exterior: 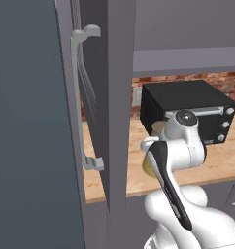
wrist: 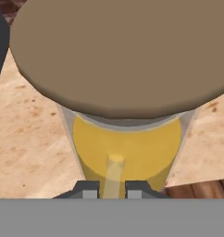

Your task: There is a tray on the dining counter. Grab the cup, mug, and pitcher and place them on the tray. The pitcher may be placed next to the tray if it cannot fit the tray.

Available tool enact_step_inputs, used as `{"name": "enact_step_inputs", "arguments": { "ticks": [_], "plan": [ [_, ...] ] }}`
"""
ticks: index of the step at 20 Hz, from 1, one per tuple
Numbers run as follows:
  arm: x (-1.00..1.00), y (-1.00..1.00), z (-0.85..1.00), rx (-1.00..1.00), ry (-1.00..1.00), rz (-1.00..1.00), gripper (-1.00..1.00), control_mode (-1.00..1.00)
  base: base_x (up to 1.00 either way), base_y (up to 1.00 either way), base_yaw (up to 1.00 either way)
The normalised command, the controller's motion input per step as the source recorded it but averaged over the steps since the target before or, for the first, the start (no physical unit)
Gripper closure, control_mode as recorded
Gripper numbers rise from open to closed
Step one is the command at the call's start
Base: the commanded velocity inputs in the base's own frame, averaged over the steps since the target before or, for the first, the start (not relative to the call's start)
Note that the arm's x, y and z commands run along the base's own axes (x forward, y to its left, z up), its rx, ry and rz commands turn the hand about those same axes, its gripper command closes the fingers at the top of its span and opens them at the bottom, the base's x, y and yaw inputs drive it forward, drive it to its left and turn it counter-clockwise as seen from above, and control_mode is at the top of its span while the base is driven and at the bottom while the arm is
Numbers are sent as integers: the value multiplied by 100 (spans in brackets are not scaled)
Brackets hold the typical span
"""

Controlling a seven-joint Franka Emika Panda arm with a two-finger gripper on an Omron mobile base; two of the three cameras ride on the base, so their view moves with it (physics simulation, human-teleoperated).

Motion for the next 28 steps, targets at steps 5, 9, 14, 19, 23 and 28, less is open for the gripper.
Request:
{"name": "enact_step_inputs", "arguments": {
  "ticks": [5,9,14,19,23,28],
  "plan": [
    [-26,-2,48,0,0,0,100,-100,0,0,0],
    [-9,-4,40,0,0,0,100,-100,0,0,0],
    [0,-5,33,0,0,3,100,-100,0,0,0],
    [0,-8,17,0,0,7,100,-100,0,0,0],
    [0,-5,22,0,0,5,100,-100,0,0,0],
    [0,0,21,0,0,3,100,-100,0,0,0]
  ]
}}
